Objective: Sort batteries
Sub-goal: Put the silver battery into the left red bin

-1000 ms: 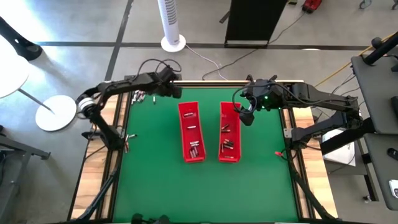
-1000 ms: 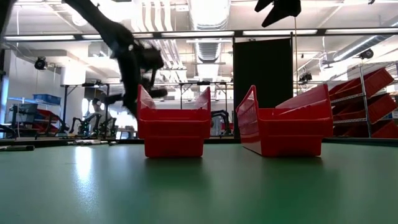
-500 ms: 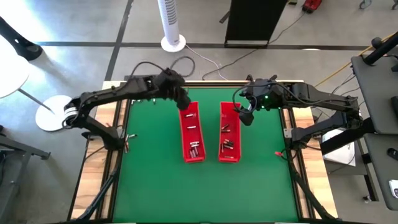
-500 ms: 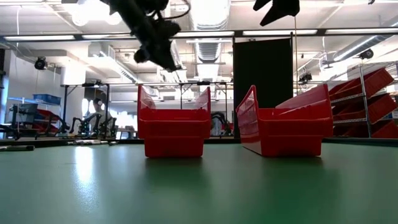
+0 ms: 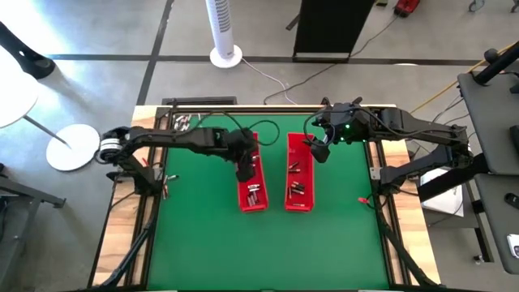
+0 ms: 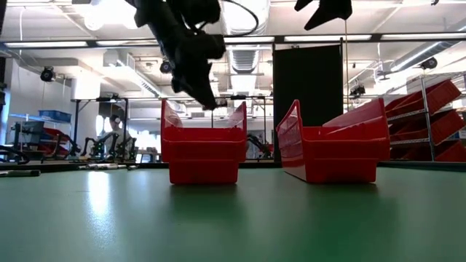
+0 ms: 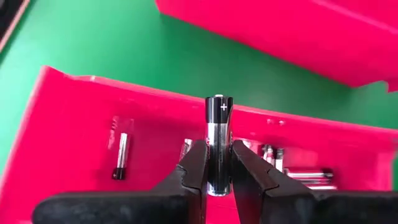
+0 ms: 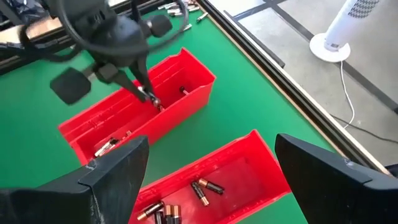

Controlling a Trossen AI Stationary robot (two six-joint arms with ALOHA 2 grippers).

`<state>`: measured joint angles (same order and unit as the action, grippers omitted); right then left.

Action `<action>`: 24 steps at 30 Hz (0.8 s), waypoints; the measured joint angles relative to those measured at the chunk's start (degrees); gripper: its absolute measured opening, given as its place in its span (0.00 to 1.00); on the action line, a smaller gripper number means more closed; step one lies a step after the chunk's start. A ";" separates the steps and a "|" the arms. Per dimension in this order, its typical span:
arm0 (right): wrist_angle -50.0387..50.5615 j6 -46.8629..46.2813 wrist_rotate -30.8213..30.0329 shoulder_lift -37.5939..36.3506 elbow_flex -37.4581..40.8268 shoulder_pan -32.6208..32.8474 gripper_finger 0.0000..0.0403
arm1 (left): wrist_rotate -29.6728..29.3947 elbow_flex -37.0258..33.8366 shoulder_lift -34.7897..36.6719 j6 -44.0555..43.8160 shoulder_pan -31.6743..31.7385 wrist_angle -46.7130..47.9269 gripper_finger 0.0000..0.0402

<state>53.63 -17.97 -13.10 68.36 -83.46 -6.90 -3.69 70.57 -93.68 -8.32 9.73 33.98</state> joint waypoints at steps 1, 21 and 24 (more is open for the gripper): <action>0.01 -0.29 0.01 0.00 0.00 0.01 0.86 | 0.00 0.00 -0.68 0.39 0.00 -0.09 0.07; 0.08 -1.71 0.00 0.00 0.00 0.66 0.86 | -0.28 1.01 -4.97 16.01 0.62 8.08 0.08; 0.08 -1.39 0.00 0.00 0.00 0.66 0.86 | -0.32 1.34 -4.97 16.94 0.62 8.59 0.08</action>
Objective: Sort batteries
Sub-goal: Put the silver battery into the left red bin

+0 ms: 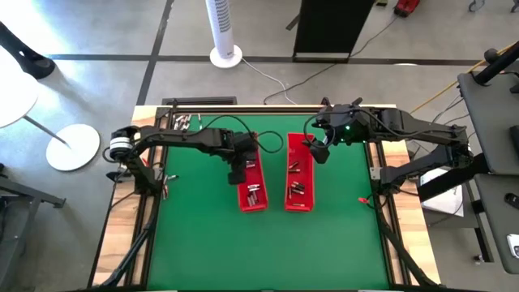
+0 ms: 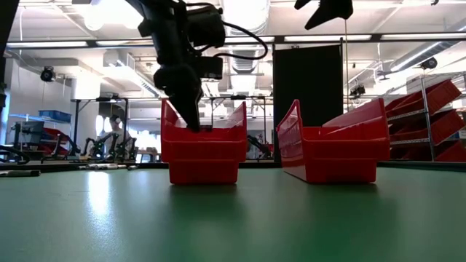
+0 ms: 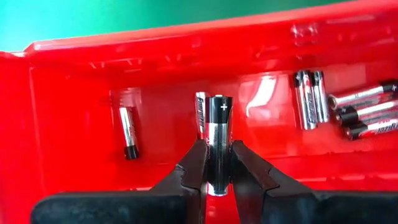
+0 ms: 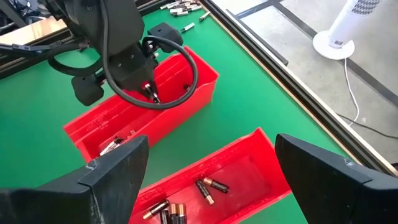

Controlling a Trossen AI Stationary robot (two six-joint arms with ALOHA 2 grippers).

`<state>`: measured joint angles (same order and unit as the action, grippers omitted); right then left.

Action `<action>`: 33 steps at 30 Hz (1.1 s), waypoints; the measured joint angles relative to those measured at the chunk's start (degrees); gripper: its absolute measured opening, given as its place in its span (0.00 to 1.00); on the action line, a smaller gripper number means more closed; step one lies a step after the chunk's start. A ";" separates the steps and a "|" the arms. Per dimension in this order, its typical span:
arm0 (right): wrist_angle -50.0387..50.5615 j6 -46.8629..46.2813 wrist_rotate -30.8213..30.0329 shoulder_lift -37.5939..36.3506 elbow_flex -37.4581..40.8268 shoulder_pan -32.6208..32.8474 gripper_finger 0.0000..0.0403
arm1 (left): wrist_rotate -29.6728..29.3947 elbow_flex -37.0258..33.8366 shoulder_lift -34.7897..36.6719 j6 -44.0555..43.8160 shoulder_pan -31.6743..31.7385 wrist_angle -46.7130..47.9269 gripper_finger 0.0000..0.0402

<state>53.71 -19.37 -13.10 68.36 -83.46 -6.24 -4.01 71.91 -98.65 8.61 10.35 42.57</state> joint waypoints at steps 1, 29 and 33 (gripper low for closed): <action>0.02 0.31 0.00 0.00 0.00 0.00 0.86 | -0.14 0.05 0.00 0.69 0.06 0.33 0.08; -0.04 -2.47 0.00 0.00 3.65 -0.02 0.83 | -1.35 17.95 -19.99 -7.68 0.89 12.72 0.08; 0.00 -3.28 0.00 0.00 4.48 0.00 0.81 | -0.98 18.61 -22.04 -7.71 0.72 13.46 0.08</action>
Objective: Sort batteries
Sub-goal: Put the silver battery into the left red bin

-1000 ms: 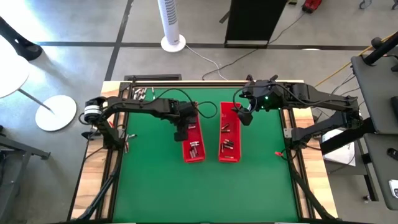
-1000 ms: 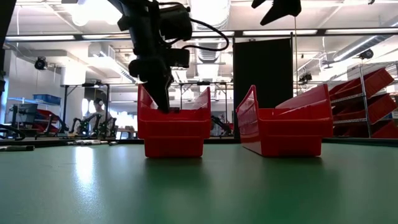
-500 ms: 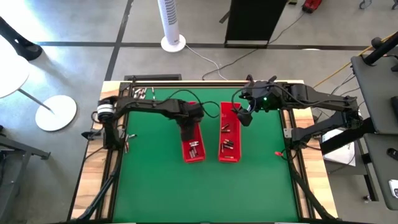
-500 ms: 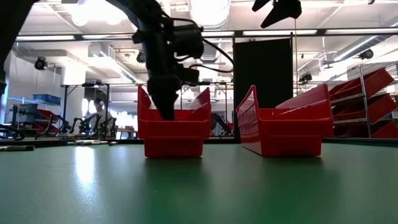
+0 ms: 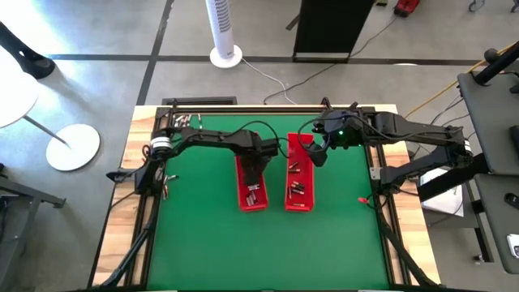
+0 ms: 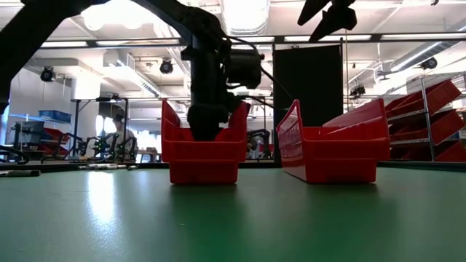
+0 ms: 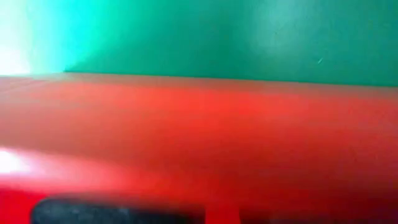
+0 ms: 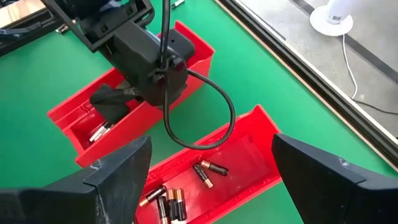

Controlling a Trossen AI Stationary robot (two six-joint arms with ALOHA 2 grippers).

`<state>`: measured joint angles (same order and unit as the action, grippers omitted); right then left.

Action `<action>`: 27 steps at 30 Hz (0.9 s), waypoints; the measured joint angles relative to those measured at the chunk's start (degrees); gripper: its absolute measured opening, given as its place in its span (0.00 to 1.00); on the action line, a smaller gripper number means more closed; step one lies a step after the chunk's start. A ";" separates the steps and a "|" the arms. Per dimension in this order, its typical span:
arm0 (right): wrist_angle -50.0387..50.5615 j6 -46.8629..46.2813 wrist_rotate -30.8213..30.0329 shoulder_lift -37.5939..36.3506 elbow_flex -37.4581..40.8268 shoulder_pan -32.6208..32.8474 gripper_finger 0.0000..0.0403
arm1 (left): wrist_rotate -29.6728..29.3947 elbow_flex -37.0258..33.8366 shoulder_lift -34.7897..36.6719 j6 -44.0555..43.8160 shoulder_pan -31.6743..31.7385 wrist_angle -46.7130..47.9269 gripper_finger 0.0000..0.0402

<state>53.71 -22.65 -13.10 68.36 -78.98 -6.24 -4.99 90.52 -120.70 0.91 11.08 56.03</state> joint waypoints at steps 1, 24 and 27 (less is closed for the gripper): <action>-0.01 -0.04 0.00 0.00 0.00 0.00 0.81 | 0.00 0.00 -0.11 0.00 -0.03 -0.05 0.08; 0.00 3.18 0.00 -0.09 -0.02 -0.02 0.85 | -0.49 -0.24 2.31 6.17 0.00 -5.23 0.47; 0.00 3.26 0.00 -0.09 -0.04 -0.02 0.85 | -0.46 -0.24 3.19 6.32 -0.03 -7.00 0.49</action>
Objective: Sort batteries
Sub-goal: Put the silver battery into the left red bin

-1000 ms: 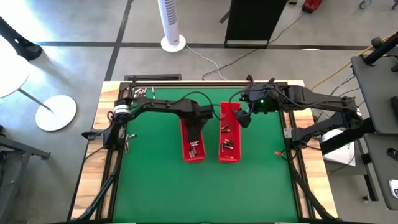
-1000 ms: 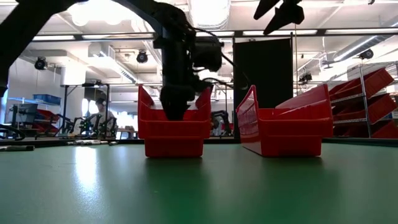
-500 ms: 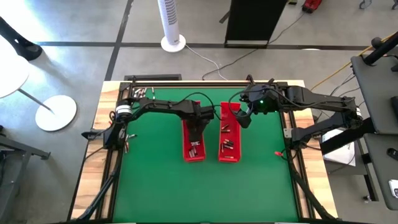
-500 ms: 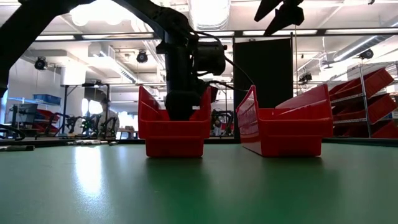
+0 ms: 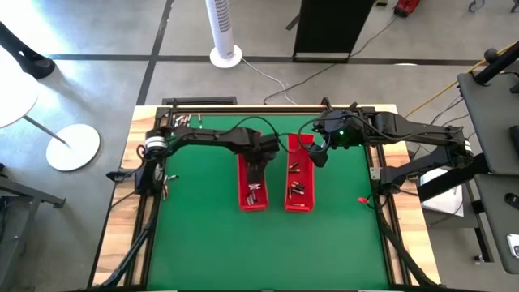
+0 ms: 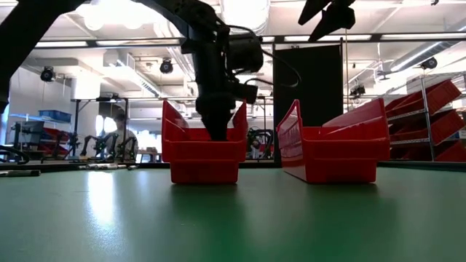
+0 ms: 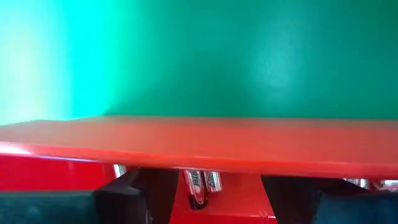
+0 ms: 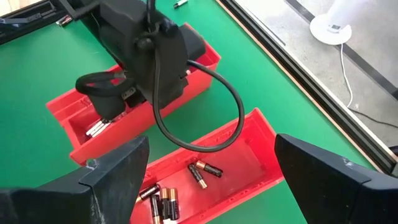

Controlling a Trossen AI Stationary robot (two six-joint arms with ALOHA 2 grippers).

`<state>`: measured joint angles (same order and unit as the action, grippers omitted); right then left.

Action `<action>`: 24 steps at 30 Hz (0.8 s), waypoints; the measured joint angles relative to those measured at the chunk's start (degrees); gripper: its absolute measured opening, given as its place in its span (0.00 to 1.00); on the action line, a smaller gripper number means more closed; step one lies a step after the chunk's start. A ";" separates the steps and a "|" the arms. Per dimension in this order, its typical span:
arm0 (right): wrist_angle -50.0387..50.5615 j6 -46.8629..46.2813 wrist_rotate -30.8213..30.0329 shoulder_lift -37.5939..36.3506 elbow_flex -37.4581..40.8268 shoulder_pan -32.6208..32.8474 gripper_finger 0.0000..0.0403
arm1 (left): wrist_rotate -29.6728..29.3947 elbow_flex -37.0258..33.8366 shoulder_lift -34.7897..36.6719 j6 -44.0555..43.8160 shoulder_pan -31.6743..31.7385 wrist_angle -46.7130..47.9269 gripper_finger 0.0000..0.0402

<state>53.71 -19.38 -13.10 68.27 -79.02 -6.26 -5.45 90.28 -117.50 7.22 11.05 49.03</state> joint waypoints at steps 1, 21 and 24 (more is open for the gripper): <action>-0.02 0.02 0.00 -0.01 0.00 0.00 0.85 | 0.00 0.00 0.19 0.02 -0.03 -0.48 0.49; 0.01 -0.04 0.01 -0.18 -0.04 0.00 0.86 | 0.02 0.02 6.28 1.64 -0.35 -1.51 0.51; 0.04 -0.18 0.00 -0.73 -0.07 0.00 0.86 | 0.04 0.02 9.23 -0.75 -0.40 2.18 0.51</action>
<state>53.76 -19.57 -13.10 67.54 -79.09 -6.26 -5.42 90.30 -108.27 6.47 10.65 51.21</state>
